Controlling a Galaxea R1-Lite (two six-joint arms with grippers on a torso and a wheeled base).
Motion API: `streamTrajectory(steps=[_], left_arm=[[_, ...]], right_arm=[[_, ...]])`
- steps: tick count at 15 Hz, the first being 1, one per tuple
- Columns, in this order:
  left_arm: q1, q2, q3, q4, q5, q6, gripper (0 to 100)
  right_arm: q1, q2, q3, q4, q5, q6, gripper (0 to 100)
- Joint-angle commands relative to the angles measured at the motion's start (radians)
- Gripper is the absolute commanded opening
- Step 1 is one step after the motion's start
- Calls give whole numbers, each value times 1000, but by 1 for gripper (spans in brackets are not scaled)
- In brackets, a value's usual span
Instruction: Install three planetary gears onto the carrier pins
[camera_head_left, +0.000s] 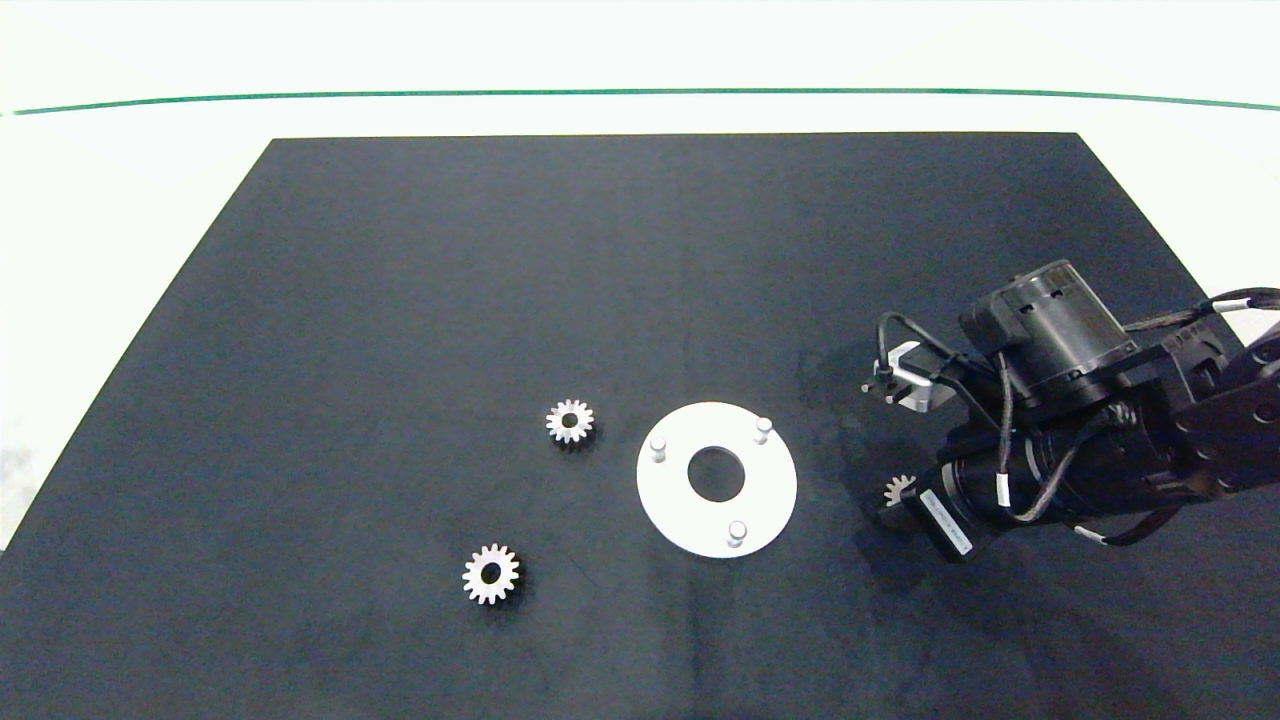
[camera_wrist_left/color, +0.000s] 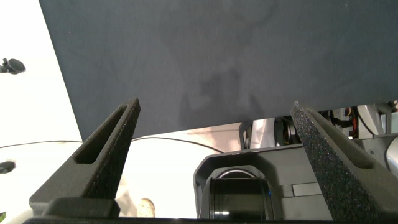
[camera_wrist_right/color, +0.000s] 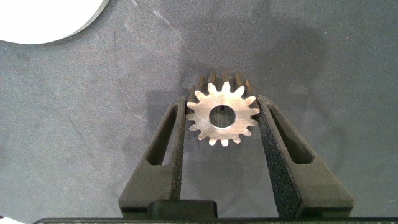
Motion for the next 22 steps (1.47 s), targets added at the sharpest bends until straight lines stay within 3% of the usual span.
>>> streamTrajectory(steps=[1,3,7,10,12,15,22], left_arm=[[1,0,1,5,1,0,100],[0,-3,3,5,1,0,100],[0,-6,3,5,1,2,100],[0,-6,3,5,1,2,100],[0,-6,1,5,1,3,100],[3,-6,-13,5,1,5,100],[0,-6,-25,15,1,5,100]], right_arm=[[1,-14,-14,8,-2,-2,7],[2,-48,-63,41,-2,-4,7],[40,-83,-266,271,-1,-1,7],[105,-60,-367,280,-21,-1,7],[142,21,-424,281,-76,-1,7],[189,105,-482,284,-82,-1,7],[198,213,-602,321,-82,-1,7]])
